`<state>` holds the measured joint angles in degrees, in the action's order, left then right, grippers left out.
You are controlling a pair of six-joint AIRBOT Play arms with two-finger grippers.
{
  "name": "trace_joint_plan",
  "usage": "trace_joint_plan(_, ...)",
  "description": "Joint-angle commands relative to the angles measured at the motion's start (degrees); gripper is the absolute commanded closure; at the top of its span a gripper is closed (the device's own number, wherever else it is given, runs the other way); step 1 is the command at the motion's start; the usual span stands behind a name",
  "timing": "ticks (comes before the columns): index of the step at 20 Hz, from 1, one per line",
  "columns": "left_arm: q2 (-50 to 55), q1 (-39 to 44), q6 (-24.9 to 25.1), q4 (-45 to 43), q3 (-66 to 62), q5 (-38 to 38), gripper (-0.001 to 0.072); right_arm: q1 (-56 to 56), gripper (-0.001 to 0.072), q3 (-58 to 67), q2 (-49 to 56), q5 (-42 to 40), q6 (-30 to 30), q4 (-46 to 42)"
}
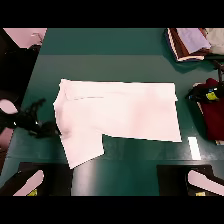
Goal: Fold the shirts.
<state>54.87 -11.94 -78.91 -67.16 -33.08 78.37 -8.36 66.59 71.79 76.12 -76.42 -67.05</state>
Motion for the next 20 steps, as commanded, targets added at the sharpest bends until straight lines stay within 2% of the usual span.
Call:
trace_joint_plan(1,-2.14,-0.07,-0.31,4.26,7.58,-4.37,0.0204,1.44,0.0335,-0.22,-0.44,-0.02,0.70,0.02)
trace_joint_plan(4,-2.25,-0.04,2.36,9.44,7.74,-8.20,0.0202,1.51,0.0335,-0.22,-0.44,0.31,0.72,0.04)
trace_joint_plan(11,-2.19,-0.04,2.36,9.70,10.19,-8.39,0.0212,1.11,0.0335,-0.22,-0.46,2.56,0.72,0.04)
trace_joint_plan(12,-2.19,-0.04,2.36,9.84,10.25,-8.35,0.0326,1.11,0.0335,-0.22,-0.46,2.64,0.72,0.04)
trace_joint_plan(13,-2.21,-0.07,2.43,10.54,10.23,-8.55,0.0573,1.09,0.0335,-0.22,-0.46,3.39,0.72,0.00)
trace_joint_plan(14,-2.21,-0.07,2.64,11.39,10.16,-8.79,0.0683,1.03,0.0335,-0.24,-0.46,4.76,0.72,-0.35)
trace_joint_plan(17,-2.47,-0.04,3.74,12.13,8.35,-7.74,0.0683,-1.79,0.0335,-3.23,-1.44,10.47,1.14,-0.57)
trace_joint_plan(20,-2.51,-0.04,4.44,12.15,5.75,-6.36,0.0683,-8.20,0.0333,-13.86,-5.55,11.34,3.02,-0.57)
